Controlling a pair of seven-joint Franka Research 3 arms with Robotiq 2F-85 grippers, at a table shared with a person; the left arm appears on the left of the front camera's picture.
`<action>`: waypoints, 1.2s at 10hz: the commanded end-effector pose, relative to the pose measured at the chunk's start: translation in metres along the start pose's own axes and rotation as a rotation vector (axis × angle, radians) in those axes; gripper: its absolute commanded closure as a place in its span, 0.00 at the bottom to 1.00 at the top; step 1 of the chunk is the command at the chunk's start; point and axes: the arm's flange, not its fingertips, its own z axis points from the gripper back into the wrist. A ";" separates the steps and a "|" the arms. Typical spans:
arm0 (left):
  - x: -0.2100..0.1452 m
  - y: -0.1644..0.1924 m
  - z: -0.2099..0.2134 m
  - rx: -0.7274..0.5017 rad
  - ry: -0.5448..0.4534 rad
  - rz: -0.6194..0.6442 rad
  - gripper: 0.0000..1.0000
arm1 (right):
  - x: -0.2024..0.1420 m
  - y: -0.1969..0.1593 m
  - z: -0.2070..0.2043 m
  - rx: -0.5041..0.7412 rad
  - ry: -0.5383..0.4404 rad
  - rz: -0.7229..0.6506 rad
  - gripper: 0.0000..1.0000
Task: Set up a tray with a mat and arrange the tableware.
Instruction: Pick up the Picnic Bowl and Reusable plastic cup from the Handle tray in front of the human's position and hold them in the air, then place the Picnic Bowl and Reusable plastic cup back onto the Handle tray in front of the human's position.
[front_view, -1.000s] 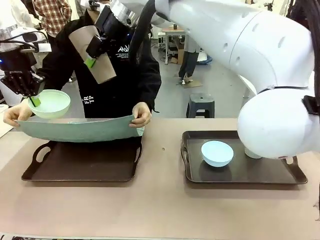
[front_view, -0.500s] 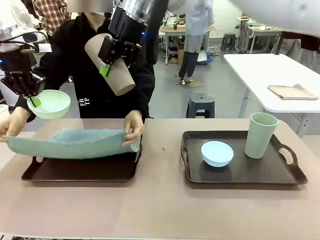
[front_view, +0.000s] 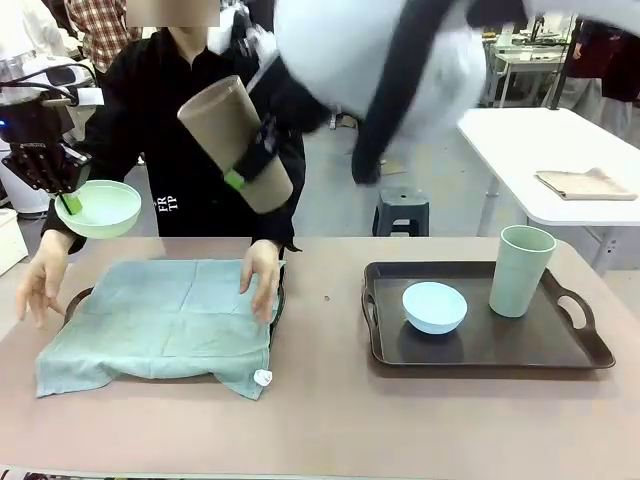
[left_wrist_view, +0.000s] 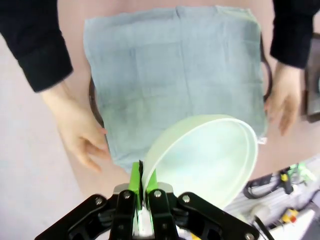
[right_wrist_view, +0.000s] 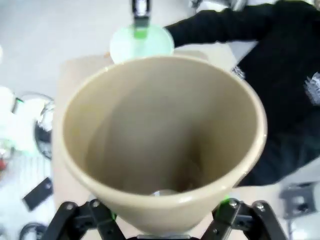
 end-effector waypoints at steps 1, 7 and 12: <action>0.000 0.001 0.000 -0.001 -0.009 0.001 0.96 | -0.088 -0.008 -0.010 0.164 -0.372 0.277 0.17; 0.000 0.001 0.000 -0.001 -0.009 0.001 0.96 | 0.000 0.000 0.000 0.000 0.000 0.000 0.17; 0.000 0.001 0.000 -0.001 -0.009 0.001 0.96 | 0.000 0.000 0.000 0.000 0.000 0.000 0.17</action>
